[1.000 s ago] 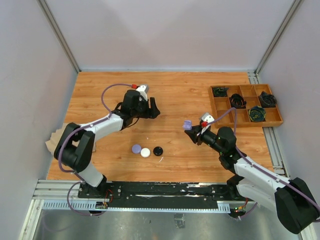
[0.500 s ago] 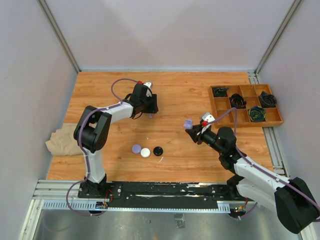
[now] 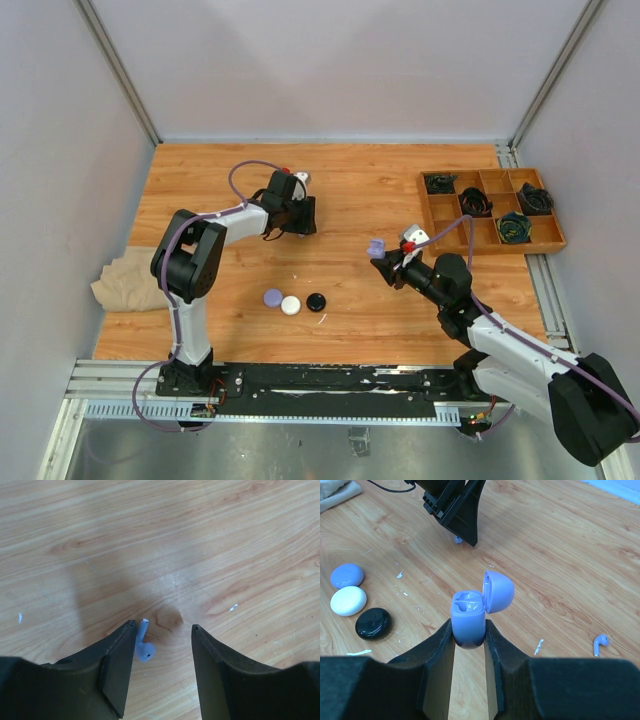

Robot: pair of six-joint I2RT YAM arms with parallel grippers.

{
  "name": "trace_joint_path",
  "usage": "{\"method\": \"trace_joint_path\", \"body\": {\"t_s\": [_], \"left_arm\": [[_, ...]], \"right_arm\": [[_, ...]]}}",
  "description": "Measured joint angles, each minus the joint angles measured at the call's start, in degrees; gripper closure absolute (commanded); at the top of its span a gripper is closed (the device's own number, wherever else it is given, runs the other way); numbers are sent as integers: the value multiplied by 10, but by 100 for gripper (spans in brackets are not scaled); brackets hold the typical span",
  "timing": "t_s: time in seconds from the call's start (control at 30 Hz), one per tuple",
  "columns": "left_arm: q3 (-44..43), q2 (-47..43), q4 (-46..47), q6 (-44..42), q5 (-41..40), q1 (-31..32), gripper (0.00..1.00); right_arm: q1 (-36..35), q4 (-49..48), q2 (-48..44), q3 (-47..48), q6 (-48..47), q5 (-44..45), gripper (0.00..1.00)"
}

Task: Insert the wireless bluetooth earbuds into the charging case
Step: Pick up the earbud from the center of the board.

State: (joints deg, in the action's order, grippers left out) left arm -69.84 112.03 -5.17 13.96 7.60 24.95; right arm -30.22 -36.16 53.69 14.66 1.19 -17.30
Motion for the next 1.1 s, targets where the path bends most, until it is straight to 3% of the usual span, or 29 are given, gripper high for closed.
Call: {"method": "trace_joint_path", "body": {"t_s": [0.53,1.1], "left_arm": [[-18,8,-42,-92,60,30,50],[2,-33,-118,-74,11,33,49]], "right_arm": [[0,0,4,0,0,0,99],[0,1,8,0,0,-1,99]]}}
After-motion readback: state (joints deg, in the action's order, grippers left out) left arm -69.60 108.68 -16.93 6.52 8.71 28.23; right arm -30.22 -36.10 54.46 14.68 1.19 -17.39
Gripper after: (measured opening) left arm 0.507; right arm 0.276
